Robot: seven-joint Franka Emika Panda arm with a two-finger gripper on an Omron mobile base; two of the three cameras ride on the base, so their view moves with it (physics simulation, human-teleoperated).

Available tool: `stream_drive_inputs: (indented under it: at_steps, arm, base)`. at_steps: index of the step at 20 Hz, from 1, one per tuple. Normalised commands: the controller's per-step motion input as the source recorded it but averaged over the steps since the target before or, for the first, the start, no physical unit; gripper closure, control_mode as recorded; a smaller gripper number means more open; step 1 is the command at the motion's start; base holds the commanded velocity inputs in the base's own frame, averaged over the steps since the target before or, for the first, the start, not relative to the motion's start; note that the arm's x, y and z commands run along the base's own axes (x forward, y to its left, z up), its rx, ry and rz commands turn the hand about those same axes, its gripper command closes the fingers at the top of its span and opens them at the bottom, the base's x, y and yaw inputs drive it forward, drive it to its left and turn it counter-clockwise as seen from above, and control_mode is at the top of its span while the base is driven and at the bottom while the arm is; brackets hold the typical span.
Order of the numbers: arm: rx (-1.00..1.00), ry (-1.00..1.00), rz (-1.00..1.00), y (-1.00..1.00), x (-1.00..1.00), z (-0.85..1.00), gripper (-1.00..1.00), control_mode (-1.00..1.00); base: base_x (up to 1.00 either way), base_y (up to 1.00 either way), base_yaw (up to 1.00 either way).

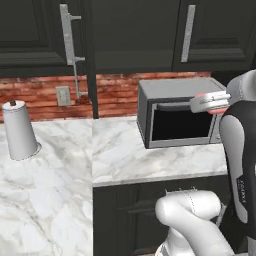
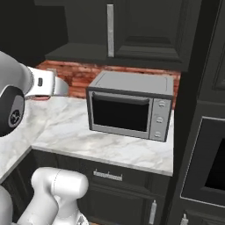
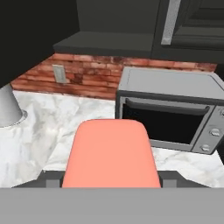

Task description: Open the cabinet. Pick the bar soap and place it next to the sink. Then close the cabinet.

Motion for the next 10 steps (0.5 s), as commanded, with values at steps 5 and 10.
stream_drive_inputs:
  at_steps: [5,10]
  arm:
    - [0.0,0.0,0.0,0.0,0.0,0.0,1.0,1.0]
    - [0.0,0.0,0.0,0.0,0.0,0.0,1.0,1.0]
  base:
    - [-0.68,-0.05,0.04]
    - [-0.42,-0.25,0.17]
